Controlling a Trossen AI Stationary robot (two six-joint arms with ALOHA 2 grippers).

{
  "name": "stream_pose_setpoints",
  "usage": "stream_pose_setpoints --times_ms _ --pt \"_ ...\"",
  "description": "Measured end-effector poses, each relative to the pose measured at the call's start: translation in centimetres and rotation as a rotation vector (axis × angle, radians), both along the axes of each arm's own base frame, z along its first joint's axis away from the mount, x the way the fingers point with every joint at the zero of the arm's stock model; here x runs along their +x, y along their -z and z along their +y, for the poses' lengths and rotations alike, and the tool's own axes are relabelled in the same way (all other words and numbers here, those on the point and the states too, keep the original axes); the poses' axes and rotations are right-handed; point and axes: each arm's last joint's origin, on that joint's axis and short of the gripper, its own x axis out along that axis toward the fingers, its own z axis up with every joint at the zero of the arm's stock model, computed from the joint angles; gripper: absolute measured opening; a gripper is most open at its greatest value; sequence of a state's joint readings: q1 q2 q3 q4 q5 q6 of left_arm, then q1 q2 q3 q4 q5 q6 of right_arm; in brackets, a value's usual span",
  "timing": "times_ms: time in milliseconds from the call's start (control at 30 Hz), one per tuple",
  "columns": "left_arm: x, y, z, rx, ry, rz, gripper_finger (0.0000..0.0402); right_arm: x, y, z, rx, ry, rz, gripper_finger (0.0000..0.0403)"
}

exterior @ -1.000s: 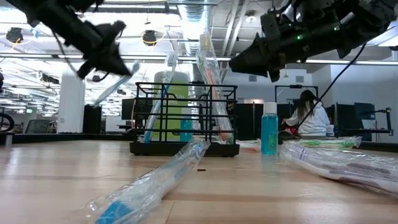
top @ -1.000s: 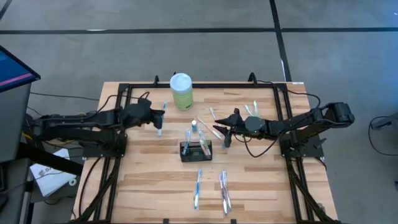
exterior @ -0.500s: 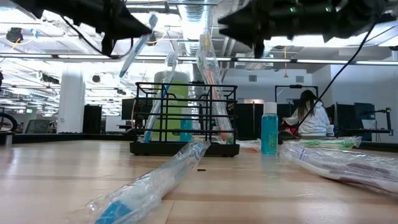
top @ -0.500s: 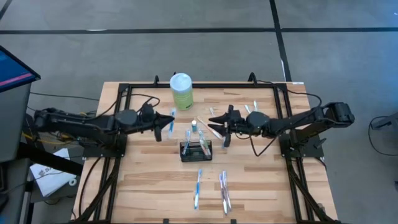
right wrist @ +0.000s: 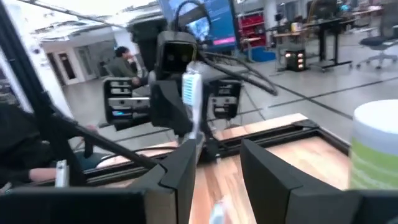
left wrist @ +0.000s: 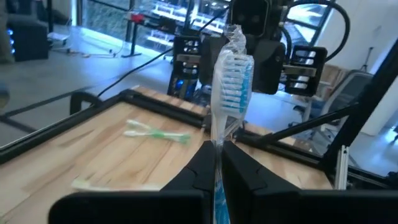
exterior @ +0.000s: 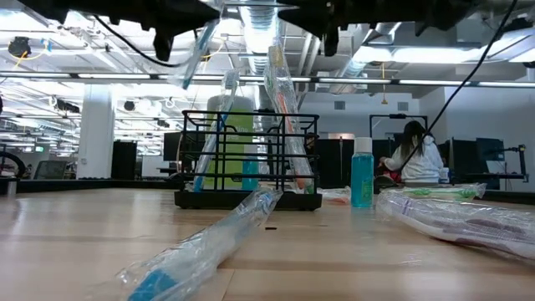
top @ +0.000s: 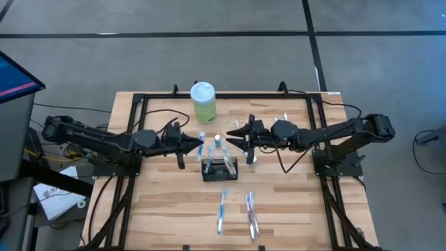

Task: Pick & Place toothbrushing station
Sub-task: Put the top blue toothbrush into the wire organizer

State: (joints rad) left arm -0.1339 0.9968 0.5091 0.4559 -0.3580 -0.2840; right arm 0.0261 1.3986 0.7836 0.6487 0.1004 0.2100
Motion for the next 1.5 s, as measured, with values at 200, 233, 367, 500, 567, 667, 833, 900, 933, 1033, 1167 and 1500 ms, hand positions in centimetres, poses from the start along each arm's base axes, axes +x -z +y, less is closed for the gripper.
stream_pose_setpoints --times_ms 200,233,367,500,567,667,833,900,933,1033,1167,1500 --pt "1.0 0.2 -0.3 0.010 0.065 -0.044 0.0004 2.0 0.5 0.2 -0.001 -0.041 0.006 0.0118" --pt "1.2 0.3 -0.3 0.009 0.070 -0.051 0.0004 2.4 0.5 0.2 -0.001 -0.049 0.004 0.0118" --pt "1.5 0.5 -0.4 0.009 0.084 -0.057 0.0005 4.6 1.1 0.4 -0.002 -0.088 0.031 0.0118" --pt "1.7 0.7 -0.6 0.009 0.099 -0.049 0.0004 6.0 0.7 0.5 -0.003 -0.116 0.022 0.0118" --pt "1.6 0.6 -0.8 0.009 0.108 -0.059 0.0005 6.2 0.8 0.4 -0.001 -0.113 0.061 0.0118" --pt "1.6 0.6 -1.0 0.013 0.115 -0.058 0.0004 6.3 0.7 0.2 -0.001 -0.115 0.069 0.0118" --pt "1.8 0.7 -1.2 0.034 0.127 -0.051 0.0005 6.2 0.0 0.2 -0.004 -0.128 0.010 0.0118" --pt "1.8 0.8 -1.2 0.040 0.123 -0.046 0.0004 6.2 0.0 0.2 -0.004 -0.127 0.011 0.0118" --pt "1.9 0.9 -1.2 0.041 0.117 -0.042 0.0004 6.2 0.0 0.2 -0.004 -0.127 0.012 0.0118" --pt "2.0 1.1 -1.2 0.044 0.106 -0.029 0.0005 6.2 0.0 0.3 -0.004 -0.126 0.010 0.0118" --pt "2.0 1.0 -1.2 0.050 0.099 -0.035 0.0004 6.2 0.0 0.3 -0.004 -0.127 0.007 0.0118" --pt "2.0 0.6 -0.7 0.052 0.078 -0.073 0.0005 6.2 -0.1 0.7 -0.012 -0.138 -0.006 0.0118"
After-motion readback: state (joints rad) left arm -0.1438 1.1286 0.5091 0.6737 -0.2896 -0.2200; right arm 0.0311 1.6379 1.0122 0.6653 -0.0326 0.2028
